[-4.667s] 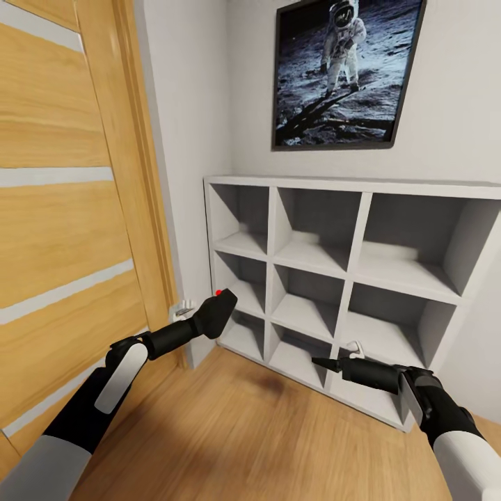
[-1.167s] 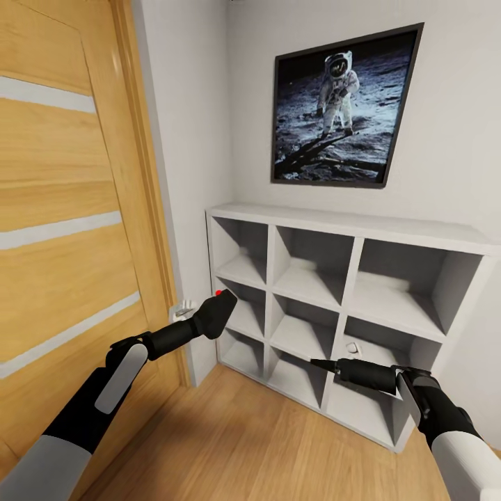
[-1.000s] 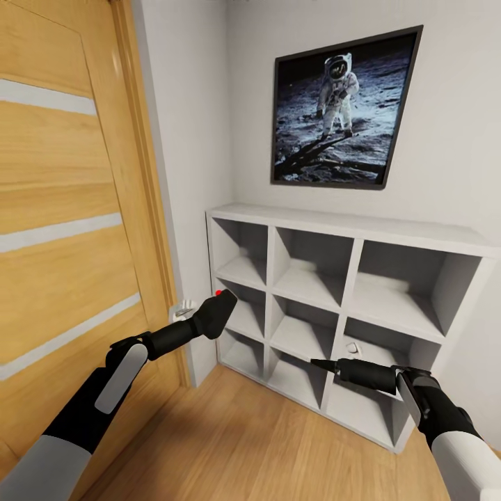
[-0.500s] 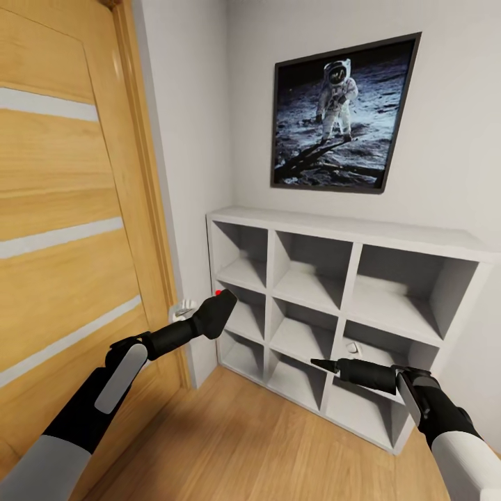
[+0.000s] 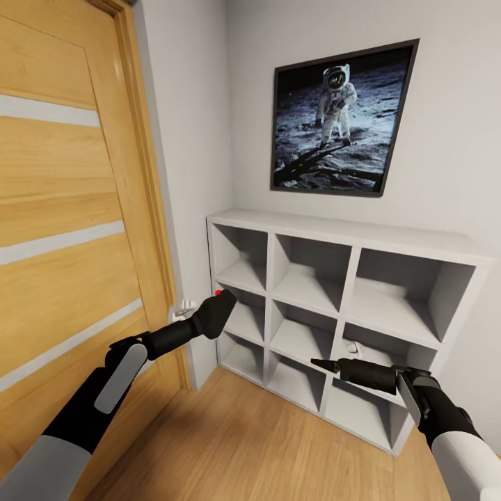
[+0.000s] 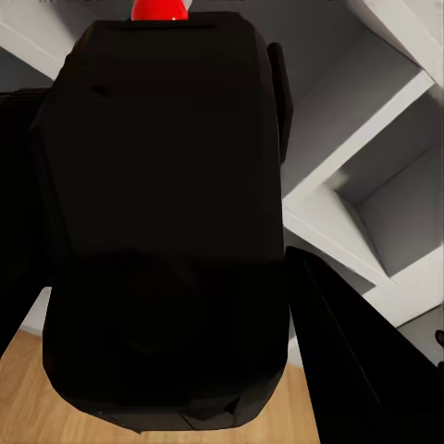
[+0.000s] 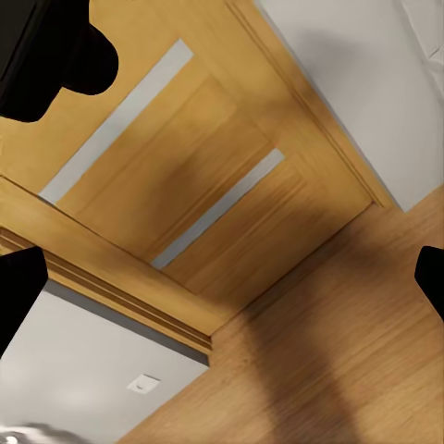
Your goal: Attach the digital camera to the camera tripod in the bedroom.
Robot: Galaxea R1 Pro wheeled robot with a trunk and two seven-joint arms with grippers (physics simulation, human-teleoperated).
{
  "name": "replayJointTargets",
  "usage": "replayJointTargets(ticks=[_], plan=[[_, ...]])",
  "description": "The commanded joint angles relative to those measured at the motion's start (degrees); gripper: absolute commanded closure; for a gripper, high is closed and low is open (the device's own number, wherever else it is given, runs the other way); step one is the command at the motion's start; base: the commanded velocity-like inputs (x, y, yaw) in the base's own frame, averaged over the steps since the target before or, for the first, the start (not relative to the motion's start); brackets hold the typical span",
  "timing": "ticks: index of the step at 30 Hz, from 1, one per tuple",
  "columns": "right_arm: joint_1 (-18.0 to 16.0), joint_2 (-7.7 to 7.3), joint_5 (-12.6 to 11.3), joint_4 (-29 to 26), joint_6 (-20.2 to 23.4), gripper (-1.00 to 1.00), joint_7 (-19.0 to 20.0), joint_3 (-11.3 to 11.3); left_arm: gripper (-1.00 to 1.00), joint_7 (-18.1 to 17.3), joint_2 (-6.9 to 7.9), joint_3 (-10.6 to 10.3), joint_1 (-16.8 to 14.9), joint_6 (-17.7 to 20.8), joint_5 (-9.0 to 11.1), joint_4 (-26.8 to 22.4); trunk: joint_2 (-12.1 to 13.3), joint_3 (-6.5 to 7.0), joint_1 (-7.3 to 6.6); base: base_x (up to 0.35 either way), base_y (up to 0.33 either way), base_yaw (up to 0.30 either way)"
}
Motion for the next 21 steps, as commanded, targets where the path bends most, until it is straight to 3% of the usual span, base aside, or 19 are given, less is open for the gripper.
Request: replayJointTargets(ticks=[1, 21], plan=[[-0.04, 0.0, -0.25, 0.0, 0.55, -1.0, 0.1, -0.05, 1.0, -0.04, 0.04, -0.03, -0.05, 0.16, 0.09, -0.03, 0.35, 0.1, -0.22, 0.0, 0.0, 0.0], [-0.04, 0.0, -0.33, 0.03, 0.56, -1.0, -0.77, -0.01, 1.0, -0.04, 0.04, -0.02, -0.05, 0.16, 0.09, -0.02, 8.37, 3.69, -4.61, 0.0, 0.0, 0.0]])
